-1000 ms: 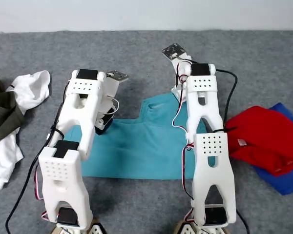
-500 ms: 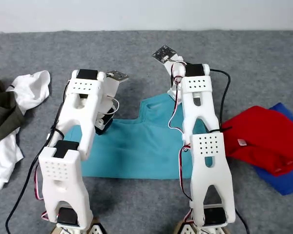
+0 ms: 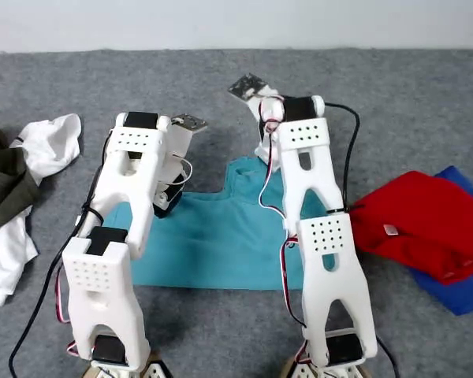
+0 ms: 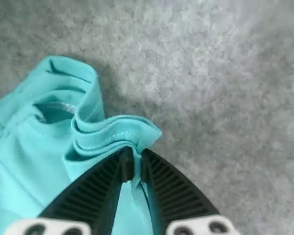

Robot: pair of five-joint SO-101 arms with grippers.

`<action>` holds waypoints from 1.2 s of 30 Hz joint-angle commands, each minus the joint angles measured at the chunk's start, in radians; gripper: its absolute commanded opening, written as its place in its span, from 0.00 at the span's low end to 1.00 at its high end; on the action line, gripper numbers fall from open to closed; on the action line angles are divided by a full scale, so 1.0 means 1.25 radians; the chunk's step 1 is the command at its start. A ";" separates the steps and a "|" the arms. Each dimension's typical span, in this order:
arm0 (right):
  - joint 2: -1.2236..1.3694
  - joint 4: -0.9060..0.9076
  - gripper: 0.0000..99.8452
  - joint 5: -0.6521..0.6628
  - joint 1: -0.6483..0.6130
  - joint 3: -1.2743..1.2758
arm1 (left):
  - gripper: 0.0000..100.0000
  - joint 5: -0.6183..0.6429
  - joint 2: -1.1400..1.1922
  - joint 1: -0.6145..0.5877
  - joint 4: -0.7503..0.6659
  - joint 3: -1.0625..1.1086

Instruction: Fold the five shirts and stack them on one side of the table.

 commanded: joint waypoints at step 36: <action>-1.001 -0.208 0.01 0.101 -0.007 1.453 | 0.02 0.001 -0.015 0.009 0.016 -0.002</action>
